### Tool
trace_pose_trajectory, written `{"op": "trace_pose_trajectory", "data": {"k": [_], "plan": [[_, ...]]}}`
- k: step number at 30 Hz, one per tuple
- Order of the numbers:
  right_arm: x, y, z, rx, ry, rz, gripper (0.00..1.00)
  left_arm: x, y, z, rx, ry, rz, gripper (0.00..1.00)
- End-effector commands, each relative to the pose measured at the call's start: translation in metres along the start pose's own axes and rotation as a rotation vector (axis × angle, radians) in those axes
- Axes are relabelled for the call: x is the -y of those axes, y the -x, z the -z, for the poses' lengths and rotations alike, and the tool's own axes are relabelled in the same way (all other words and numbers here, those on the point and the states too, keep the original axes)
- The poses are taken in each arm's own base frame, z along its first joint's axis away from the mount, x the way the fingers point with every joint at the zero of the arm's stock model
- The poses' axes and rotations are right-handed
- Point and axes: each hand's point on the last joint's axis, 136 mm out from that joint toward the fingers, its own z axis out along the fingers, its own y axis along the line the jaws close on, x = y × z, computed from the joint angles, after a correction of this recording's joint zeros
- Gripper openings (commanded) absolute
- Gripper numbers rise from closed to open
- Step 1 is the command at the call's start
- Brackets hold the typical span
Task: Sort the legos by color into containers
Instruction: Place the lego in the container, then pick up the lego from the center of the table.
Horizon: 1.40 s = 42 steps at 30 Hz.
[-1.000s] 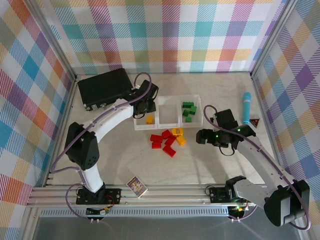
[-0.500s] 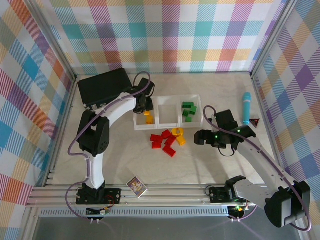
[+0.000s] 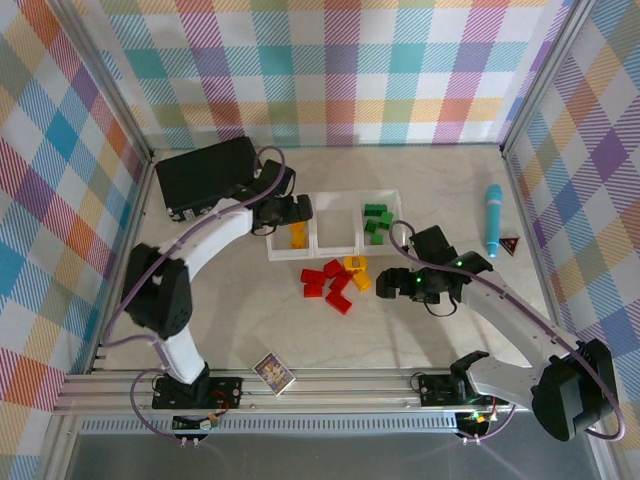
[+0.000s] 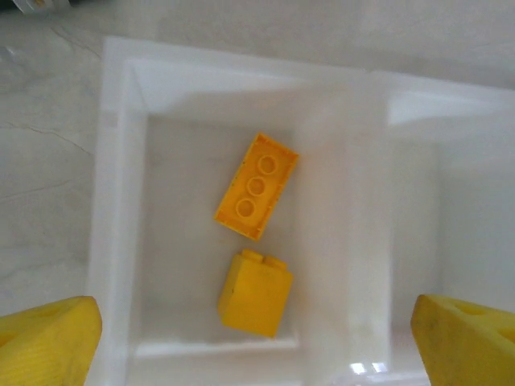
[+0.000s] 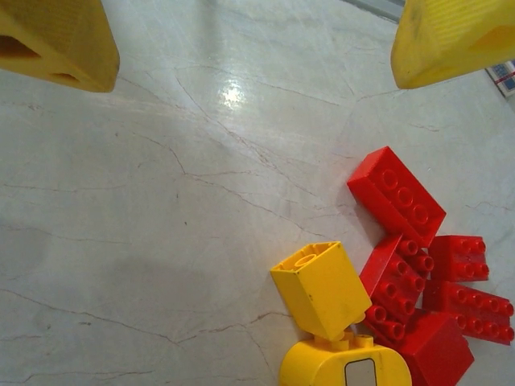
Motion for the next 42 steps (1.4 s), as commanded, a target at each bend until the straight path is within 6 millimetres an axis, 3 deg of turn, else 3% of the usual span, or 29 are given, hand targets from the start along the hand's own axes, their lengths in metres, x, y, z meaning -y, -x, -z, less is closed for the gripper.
{"op": "trace_pose_trajectory", "data": {"k": [1,7,14,21,30,36,42], "plan": [[-0.001,0.006,-0.010,0.003,-0.031,0.020,0.88,0.012,0.003,0.031,0.058,-0.111,0.018,1.00],[-0.007,0.014,-0.031,-0.042,-0.144,0.131,0.88,0.008,-0.029,0.049,0.024,-0.192,0.038,1.00],[-0.017,0.033,-0.051,-0.062,-0.163,0.201,0.88,-0.011,-0.065,0.078,0.028,-0.244,0.022,1.00],[-0.025,0.045,-0.073,-0.079,-0.197,0.223,0.89,-0.033,-0.101,0.092,0.020,-0.266,0.065,1.00],[-0.037,0.055,-0.090,-0.125,-0.199,0.293,0.90,-0.064,-0.126,0.122,0.058,-0.239,0.081,1.00],[-0.035,0.055,-0.101,-0.155,-0.244,0.306,0.88,-0.081,-0.151,0.116,-0.009,-0.181,0.096,1.00],[-0.041,0.051,-0.109,-0.175,-0.252,0.331,0.81,-0.088,-0.153,0.109,-0.006,-0.148,0.122,1.00]]}}
